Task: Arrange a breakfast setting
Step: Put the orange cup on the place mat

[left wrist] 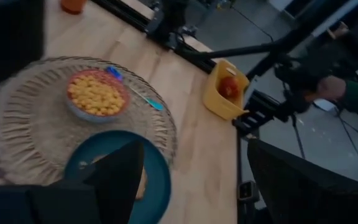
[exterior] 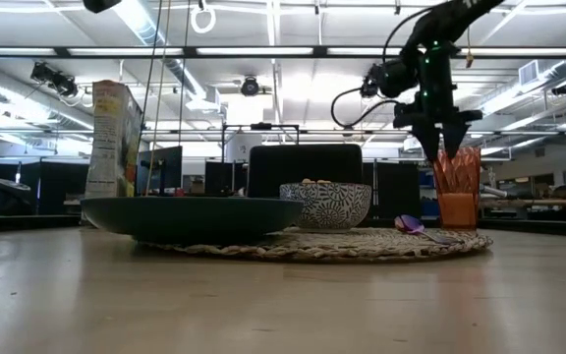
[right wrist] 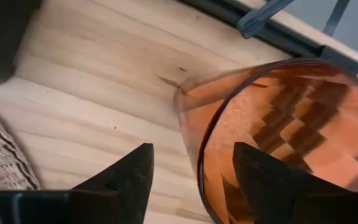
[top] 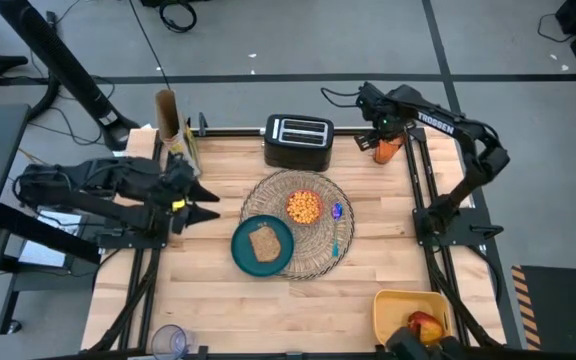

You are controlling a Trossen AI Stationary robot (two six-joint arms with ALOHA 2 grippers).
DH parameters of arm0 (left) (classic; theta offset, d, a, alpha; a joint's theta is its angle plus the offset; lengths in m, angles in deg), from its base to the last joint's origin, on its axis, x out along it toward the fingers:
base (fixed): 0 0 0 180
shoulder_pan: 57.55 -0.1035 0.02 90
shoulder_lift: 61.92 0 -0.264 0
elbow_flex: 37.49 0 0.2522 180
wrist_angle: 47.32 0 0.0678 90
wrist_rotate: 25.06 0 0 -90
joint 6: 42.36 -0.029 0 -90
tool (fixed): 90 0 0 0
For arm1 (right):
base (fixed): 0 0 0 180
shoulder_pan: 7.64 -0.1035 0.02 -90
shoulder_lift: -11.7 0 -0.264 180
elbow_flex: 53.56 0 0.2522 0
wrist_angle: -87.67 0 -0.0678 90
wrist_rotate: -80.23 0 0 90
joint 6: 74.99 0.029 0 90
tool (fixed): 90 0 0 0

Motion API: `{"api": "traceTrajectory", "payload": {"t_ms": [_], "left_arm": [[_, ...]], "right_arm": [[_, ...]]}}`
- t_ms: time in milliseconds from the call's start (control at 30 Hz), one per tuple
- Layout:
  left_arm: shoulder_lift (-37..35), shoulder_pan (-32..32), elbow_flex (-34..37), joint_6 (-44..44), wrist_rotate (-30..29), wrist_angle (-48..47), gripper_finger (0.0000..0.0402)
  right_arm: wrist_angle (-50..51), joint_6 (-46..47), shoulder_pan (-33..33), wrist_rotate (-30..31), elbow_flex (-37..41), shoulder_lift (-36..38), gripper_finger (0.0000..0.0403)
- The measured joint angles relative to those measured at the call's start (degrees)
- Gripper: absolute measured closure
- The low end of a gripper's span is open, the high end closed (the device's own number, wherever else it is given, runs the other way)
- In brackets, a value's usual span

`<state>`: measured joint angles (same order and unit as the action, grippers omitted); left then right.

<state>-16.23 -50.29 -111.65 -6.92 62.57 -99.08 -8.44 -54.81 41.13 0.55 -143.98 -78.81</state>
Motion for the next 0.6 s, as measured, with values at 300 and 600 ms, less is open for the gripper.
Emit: {"api": "traceTrajectory", "payload": {"t_ms": [300,600], "left_arm": [[2.8,7.1,0.0,-0.1,-0.6,8.3,0.0106],[2.8,12.3,0.0,-0.2,-5.7,9.4,0.0106]], "right_arm": [[0.0,-0.7,2.6,-5.9,0.0,-1.3,0.0266],[0.4,-1.2,3.6,-5.7,0.0,-1.3,0.0372]]}}
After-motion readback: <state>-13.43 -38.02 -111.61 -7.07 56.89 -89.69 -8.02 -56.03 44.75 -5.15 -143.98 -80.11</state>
